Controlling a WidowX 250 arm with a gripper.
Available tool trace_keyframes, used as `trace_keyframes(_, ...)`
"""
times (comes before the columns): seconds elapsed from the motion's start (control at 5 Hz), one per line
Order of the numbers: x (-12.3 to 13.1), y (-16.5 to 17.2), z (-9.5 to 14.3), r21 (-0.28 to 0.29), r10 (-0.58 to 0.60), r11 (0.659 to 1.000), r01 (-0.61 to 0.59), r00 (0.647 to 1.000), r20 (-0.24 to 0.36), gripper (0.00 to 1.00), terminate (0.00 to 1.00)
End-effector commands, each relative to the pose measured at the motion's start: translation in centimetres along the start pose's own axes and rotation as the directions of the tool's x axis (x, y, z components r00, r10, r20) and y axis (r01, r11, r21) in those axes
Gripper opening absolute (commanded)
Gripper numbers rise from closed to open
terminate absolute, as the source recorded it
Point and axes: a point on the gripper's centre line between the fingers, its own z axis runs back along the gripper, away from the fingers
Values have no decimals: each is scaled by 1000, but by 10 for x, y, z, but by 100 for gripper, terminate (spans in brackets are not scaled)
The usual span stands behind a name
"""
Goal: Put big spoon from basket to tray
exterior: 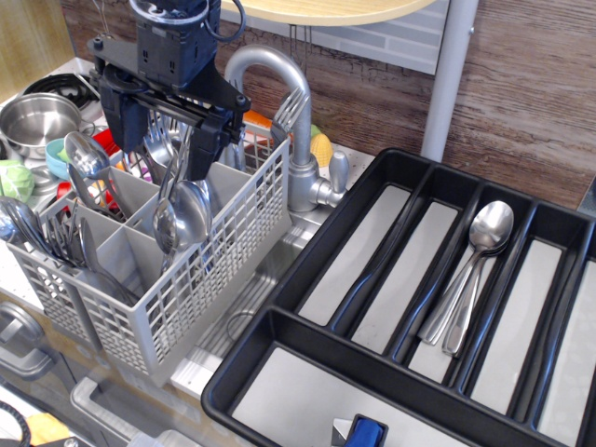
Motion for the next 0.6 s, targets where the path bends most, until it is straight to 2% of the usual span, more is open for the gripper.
trace_keyframes(0.0,0,0,0,0,0,1000,0,1000,0,100,0)
trace_keyframes(0.2,-4,-7,-5,47,179,982,-183,981,77,100,0)
trace_keyframes(0.4,-4,-5,-11,58,235,969,-241,967,98,100,0)
